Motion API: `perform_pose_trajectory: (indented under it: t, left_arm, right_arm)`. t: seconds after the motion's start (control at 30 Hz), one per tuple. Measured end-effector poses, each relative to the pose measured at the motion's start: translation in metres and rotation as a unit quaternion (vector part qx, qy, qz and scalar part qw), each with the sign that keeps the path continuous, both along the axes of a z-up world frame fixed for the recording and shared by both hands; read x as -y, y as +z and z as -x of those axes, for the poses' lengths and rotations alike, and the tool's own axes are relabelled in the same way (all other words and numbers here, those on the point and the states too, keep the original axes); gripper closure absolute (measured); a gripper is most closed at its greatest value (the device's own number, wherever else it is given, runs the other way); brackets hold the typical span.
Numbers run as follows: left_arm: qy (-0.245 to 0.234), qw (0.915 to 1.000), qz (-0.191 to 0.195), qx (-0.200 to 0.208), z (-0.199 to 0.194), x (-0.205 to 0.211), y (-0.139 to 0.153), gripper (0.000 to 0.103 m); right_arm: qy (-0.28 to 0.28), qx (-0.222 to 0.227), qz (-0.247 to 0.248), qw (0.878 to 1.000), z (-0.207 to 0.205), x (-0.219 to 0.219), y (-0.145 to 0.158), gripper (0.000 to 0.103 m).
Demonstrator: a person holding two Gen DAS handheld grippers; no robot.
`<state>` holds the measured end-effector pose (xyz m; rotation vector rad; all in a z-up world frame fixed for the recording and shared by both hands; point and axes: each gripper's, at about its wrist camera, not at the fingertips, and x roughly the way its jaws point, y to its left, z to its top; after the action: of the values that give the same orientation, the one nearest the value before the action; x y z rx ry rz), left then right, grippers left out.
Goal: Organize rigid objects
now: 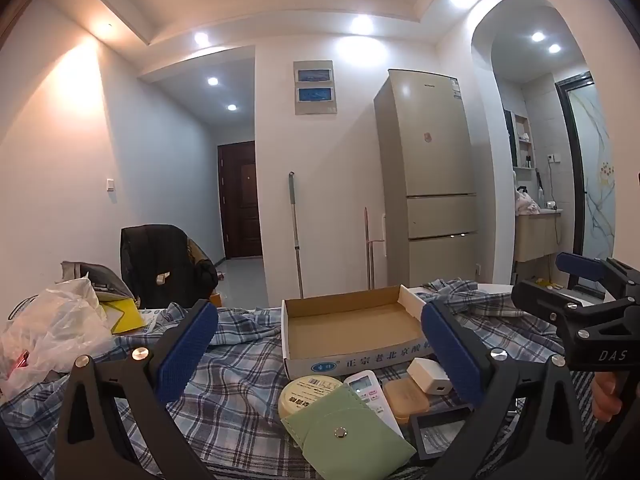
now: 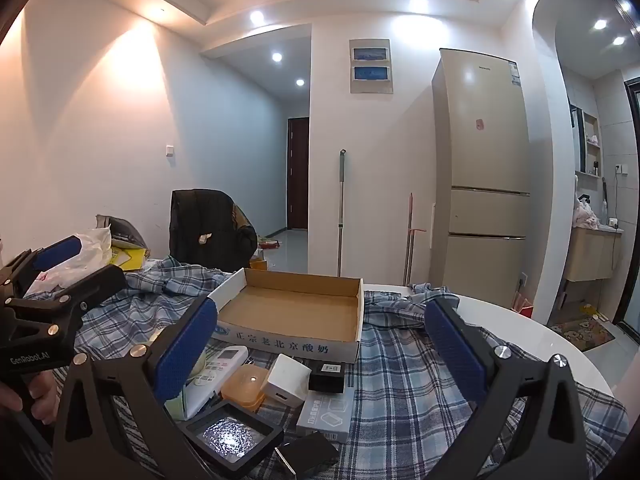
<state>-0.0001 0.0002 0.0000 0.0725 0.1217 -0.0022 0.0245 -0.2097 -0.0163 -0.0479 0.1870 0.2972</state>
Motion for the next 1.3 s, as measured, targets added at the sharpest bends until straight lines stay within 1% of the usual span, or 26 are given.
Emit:
perform_pose_trajectory:
  t: [0.1,0.13,0.2,0.3,0.47,0.73,0.93,1.03,1.17,1.3]
  left_arm:
    - [-0.001,1.0,0.007,0.002,-0.001,0.0,0.0,0.0]
    - [0.004,0.9997,0.023,0.008,0.001,-0.006,0.002,0.0]
    - [0.01,0.9996,0.024,0.014,0.003,-0.008,0.004,0.0]
    - [0.034,0.9989,0.03,0.011,0.002,-0.016,0.006,0.0]
    - [0.03,0.9986,0.043,0.005,0.001,-0.019,0.002,0.0]
    - [0.031,0.9985,0.045,-0.004,-0.005,-0.022,-0.002,0.0]
    - [0.026,0.9991,0.035,0.003,-0.001,-0.014,-0.002,0.0]
    - [0.033,0.9989,0.032,0.007,0.0,-0.014,-0.001,0.0]
    - [0.025,0.9983,0.052,0.004,-0.001,-0.021,-0.001,0.0]
    - [0.017,0.9979,0.062,0.001,-0.001,-0.024,0.0,0.0]
  right_arm:
    - [0.0,0.004,0.005,1.0,0.0,0.0,0.0,0.0]
    - [0.0,0.004,0.005,1.0,0.0,0.0,0.0,0.0]
    - [0.0,0.007,0.008,1.0,0.0,0.0,0.0,0.0]
    - [0.0,0.006,0.007,1.0,0.0,0.0,0.0,0.0]
    - [0.0,0.007,0.007,1.0,0.001,0.0,0.001,0.0]
    - [0.0,0.012,0.011,1.0,0.004,-0.001,0.001,0.0]
    - [0.001,0.011,0.01,1.0,0.004,0.002,0.004,0.0]
    - [0.001,0.012,0.01,1.0,0.005,0.001,0.003,0.0]
    - [0.0,0.011,0.01,1.0,0.005,0.001,0.003,0.0]
    - [0.0,0.011,0.01,1.0,0.004,0.002,0.003,0.0]
